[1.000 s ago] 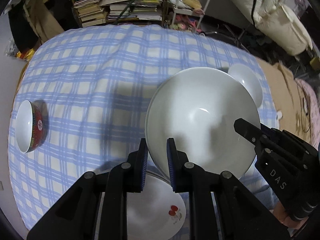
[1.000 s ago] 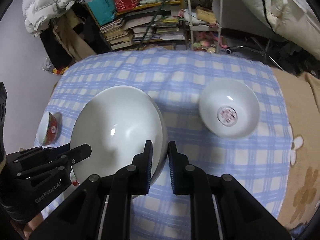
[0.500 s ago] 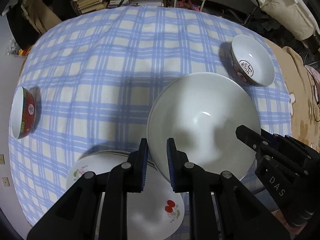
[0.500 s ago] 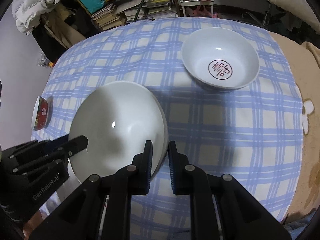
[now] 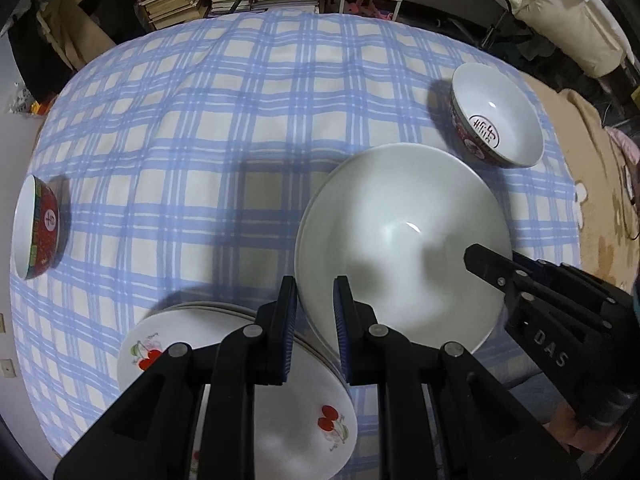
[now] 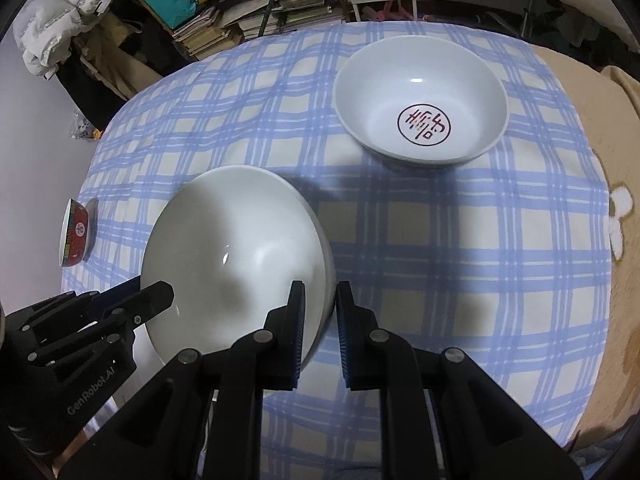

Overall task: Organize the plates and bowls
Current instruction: 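Carry the large white bowl with both grippers toward the plate stack, then lower the large bowl onto the plate stack and open both grippers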

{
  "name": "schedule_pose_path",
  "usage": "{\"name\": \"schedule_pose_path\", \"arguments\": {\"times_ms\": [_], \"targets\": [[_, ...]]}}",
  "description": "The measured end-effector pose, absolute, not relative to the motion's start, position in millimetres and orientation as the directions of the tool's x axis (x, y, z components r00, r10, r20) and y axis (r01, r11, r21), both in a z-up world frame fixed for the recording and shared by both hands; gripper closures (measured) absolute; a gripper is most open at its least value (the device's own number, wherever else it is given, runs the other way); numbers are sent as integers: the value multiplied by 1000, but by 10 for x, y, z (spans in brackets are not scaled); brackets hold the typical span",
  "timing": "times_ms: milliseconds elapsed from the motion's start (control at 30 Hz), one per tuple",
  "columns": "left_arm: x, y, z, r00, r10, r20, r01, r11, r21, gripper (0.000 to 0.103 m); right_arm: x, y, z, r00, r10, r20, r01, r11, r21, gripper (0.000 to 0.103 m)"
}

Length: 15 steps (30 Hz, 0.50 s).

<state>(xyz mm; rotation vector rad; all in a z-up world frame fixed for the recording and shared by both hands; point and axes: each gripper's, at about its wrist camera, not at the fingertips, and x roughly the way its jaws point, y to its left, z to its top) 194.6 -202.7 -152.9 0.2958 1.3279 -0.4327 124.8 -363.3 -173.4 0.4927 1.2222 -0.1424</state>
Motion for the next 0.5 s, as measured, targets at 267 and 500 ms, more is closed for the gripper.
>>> {"name": "schedule_pose_path", "arguments": {"times_ms": [267, 500], "targets": [[1940, -1973, -1530, 196, -139, -971, 443, 896, -39, 86, 1251, -3842, -1765, 383, 239, -892, 412, 820, 397, 86], [1936, -1860, -1302, 253, -166, -953, 390, 919, -56, 85, 1206, -3871, -1532, 482, 182, -857, 400, 825, 399, 86]]}}
